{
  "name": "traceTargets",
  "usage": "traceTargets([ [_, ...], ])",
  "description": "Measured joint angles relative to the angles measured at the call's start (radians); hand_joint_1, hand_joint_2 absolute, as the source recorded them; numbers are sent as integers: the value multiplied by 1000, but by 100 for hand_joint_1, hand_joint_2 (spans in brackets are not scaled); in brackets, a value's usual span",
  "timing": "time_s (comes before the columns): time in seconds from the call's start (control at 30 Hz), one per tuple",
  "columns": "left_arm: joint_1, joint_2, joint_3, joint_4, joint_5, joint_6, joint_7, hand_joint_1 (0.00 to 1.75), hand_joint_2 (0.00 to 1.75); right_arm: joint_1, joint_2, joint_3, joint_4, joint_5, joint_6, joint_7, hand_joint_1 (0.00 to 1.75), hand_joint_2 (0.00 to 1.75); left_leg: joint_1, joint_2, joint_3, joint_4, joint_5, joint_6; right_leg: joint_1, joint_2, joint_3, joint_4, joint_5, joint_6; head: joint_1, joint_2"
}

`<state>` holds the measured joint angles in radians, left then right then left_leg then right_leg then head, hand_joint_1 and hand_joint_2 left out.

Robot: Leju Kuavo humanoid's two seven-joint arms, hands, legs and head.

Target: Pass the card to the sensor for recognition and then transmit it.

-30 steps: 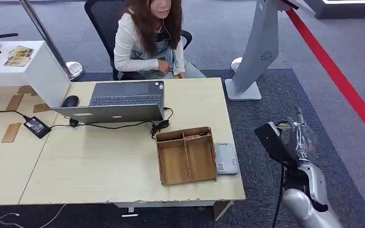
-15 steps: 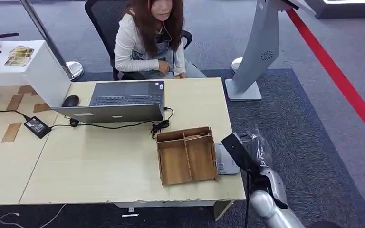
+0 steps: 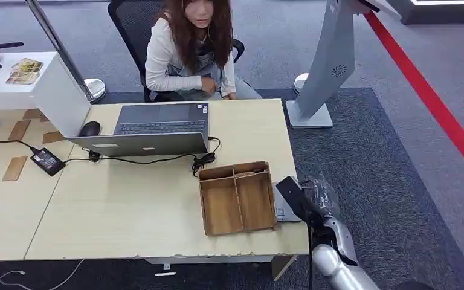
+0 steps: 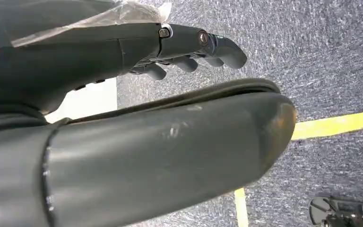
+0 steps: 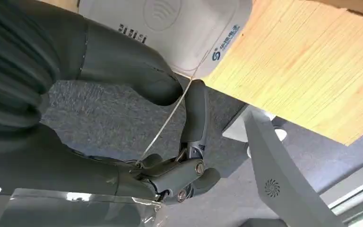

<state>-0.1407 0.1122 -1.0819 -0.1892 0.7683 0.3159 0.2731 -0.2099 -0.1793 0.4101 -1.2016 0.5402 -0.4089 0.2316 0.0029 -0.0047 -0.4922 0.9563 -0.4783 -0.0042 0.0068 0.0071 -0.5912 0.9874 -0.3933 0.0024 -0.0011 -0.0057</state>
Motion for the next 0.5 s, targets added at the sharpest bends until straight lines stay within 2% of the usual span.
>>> traceTargets([
  [0.5,0,0,0,0,0,1,6,0,0,1,8,4,56,-10,-3,-3,175,175,0,0,0,0,0,0,0,0,0,0,0,0,0,0],
])
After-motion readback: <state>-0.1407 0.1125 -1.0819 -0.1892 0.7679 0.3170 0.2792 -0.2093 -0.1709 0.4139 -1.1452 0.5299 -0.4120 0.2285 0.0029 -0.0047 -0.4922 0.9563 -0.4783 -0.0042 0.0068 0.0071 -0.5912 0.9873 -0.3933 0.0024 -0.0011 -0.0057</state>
